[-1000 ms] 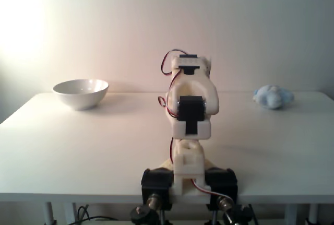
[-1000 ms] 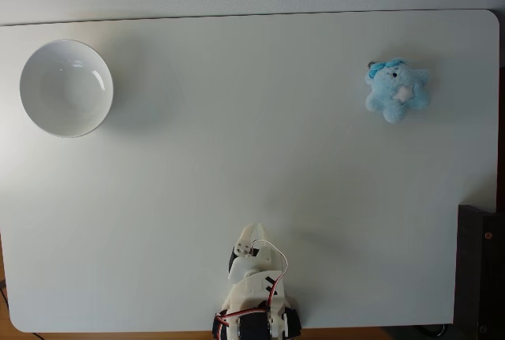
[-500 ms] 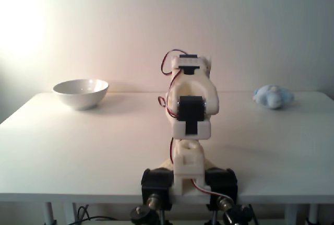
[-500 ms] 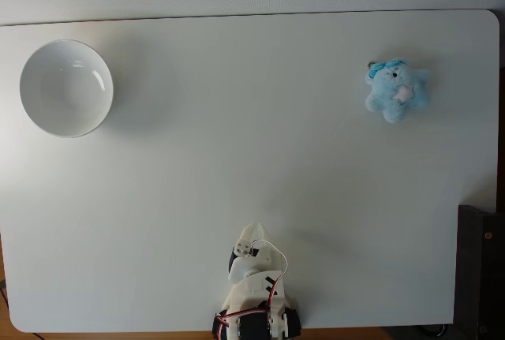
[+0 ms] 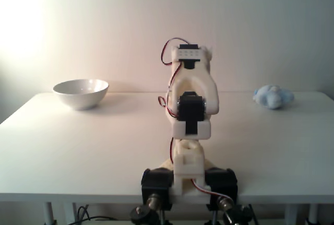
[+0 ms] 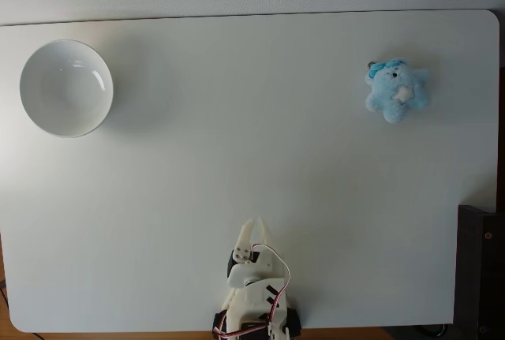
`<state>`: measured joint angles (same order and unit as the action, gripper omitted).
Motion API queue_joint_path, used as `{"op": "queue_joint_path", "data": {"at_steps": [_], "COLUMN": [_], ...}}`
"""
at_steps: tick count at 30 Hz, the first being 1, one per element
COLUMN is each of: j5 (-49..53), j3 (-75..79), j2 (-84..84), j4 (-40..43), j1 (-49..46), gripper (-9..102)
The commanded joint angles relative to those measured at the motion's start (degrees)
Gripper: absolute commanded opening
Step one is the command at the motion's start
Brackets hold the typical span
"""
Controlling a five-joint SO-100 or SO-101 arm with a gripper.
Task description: Grasp a skyblue doll and put it into the bowl.
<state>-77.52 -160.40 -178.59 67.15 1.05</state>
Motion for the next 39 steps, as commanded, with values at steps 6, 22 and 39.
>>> {"op": "queue_joint_path", "data": {"at_steps": [6, 22, 39], "j5": [-0.4, -5.2, -12.4], "j3": [14.0, 33.0, 81.7], "j2": [-16.8, -8.3, 52.5], "j4": [-1.0, -0.9, -1.0], "j1": [-0.2, -15.5, -28.7], "gripper": [1, 50, 50]}}
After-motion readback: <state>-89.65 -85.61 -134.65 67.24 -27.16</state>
